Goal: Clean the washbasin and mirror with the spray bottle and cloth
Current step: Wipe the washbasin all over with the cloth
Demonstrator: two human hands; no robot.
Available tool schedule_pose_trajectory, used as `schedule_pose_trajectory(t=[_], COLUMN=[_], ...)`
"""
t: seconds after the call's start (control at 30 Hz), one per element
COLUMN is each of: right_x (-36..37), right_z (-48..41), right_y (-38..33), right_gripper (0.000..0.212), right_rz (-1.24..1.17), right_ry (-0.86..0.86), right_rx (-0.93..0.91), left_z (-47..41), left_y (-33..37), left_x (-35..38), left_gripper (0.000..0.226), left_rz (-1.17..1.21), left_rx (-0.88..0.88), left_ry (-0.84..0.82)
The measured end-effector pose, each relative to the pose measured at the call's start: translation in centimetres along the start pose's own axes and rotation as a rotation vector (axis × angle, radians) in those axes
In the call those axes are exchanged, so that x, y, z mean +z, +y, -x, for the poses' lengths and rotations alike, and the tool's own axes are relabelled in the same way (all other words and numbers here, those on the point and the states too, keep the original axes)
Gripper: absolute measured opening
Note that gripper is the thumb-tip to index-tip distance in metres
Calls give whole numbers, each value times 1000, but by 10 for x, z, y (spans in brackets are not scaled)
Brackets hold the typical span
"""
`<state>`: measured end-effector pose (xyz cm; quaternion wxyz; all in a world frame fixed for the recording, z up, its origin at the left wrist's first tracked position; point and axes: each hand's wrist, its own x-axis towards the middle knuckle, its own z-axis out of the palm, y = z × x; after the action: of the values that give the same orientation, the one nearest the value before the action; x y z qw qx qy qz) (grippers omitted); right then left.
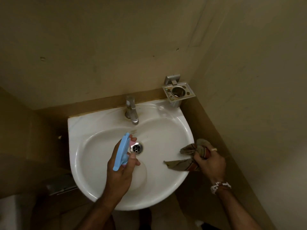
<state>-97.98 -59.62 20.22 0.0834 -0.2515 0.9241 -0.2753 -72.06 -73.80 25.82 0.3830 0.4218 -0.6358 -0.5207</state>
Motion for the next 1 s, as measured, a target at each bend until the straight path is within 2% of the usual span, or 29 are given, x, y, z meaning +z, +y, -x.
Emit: schedule_pose_trajectory(t=[0.1,0.17,0.23,0.27,0.33,0.4,0.47,0.53,0.6,0.73,0.8,0.9,1.0], right_x=[-22,-38,-54,-59,-59,-39,-7,30,58,86,94,106,117], right_z=[-13,-24,-36,-41,-47,-51,-52,-48,-41,-35,-39,-48,-59], right_y=[-21,-31,-37,-39,-43,-45,-44,-37,-36,-41,-39,-38,-46], right_gripper=[45,43,42,44,44,39,37,41,46,39,43,51,48], right_rz=[-41,1,140,218,328,375,420,562,655,580,648,697,699], right_ry=[158,251,321,345,370,265,48,-59,-133,-165,-182,-281,-379], right_rx=[-119,-286,-446,-515,-663,-820,-912,-932,-877,-762,-734,-675,-690], left_z=[-2,-3,-3,-3,-4,-4,-3,-2,-3,-3,-4,-4,-5], left_y=[1,2,3,1,-5,-7,-8,-11,-15,-18,-19,-18,-16], left_x=[-7,-12,-17,-18,-18,-18,-18,-19,-20,-23,-23,-18,-10], left_gripper=[53,73,95,97,86,77,76,70,69,70,64,62,60], left_rz=[27,45,61,60,42,42,59,56,65,59,54,58,45], left_rx=[-1,3,1,-4,-16,-27,-22,-12,-2,9,-4,-14,-2], left_ry=[4,15,10,5,9,8,-3,-14,-25,-48,-40,-48,-59])
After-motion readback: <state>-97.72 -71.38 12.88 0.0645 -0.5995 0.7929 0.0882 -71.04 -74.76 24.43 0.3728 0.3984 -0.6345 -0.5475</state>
